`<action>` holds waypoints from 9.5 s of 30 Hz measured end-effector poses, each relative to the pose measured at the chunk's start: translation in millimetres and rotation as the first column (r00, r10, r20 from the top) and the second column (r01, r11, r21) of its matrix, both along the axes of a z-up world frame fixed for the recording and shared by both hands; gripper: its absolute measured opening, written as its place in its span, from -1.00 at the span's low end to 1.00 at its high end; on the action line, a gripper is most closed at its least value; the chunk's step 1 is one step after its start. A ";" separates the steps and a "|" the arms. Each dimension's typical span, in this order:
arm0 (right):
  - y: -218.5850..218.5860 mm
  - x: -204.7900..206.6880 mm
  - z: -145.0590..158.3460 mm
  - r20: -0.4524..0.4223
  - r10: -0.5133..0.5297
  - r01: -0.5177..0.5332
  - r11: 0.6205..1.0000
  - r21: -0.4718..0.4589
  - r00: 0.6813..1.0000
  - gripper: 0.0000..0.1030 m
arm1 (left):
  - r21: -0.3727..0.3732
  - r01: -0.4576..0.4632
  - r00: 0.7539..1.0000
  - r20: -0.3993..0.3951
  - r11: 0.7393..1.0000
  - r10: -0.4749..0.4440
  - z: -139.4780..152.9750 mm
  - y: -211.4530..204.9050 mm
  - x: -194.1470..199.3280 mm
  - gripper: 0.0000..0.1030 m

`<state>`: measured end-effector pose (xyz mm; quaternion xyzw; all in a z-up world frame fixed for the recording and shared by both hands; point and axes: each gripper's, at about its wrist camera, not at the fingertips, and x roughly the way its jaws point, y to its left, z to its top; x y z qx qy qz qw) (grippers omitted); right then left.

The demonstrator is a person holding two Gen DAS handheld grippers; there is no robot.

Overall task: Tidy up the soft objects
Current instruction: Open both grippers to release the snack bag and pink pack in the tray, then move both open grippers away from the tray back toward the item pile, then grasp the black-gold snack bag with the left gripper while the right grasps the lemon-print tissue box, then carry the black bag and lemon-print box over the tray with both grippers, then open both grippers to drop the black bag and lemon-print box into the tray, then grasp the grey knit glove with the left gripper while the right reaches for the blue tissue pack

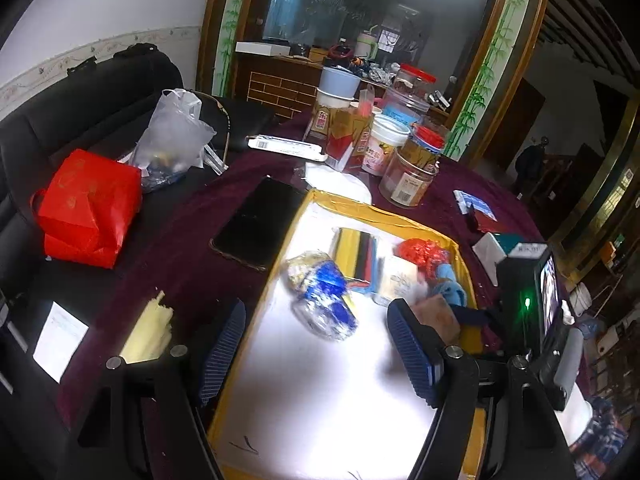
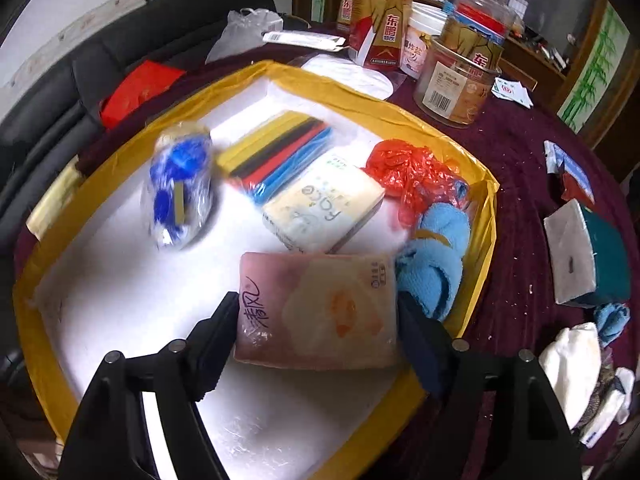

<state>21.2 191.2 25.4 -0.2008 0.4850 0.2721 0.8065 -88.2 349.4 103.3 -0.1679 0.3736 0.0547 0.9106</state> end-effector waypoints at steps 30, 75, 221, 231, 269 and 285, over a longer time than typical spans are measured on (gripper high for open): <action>-281.7 -212.5 40.7 0.309 -0.724 0.523 0.671 0.526 0.617 0.79 | -0.156 0.321 0.947 0.033 0.934 -0.320 45.5 -164.0 -27.1 0.54; -502.5 -75.6 9.5 -0.117 -0.816 0.691 0.392 0.608 0.566 0.79 | 0.108 0.517 0.838 -0.270 0.849 -0.475 -90.2 -404.7 95.8 0.79; -297.0 -75.3 105.1 0.128 -0.548 0.430 0.762 0.484 0.827 0.58 | 0.049 0.040 0.983 -0.180 0.998 -0.031 -18.5 -38.6 42.2 0.40; -405.6 -71.2 81.1 0.131 -0.723 0.571 0.631 0.525 0.678 0.84 | -0.182 0.328 0.936 -0.068 0.927 -0.344 0.4 -162.8 0.8 0.74; -492.6 -37.6 -6.4 -0.224 -0.775 0.720 0.380 0.581 0.590 0.84 | 0.210 0.708 0.706 -0.173 0.675 -0.687 -14.1 -395.2 89.3 0.73; -490.2 -35.9 -5.6 -0.212 -0.779 0.722 0.393 0.569 0.590 0.84 | 0.058 0.677 0.733 -0.153 0.734 -0.663 -56.6 -400.0 118.0 0.30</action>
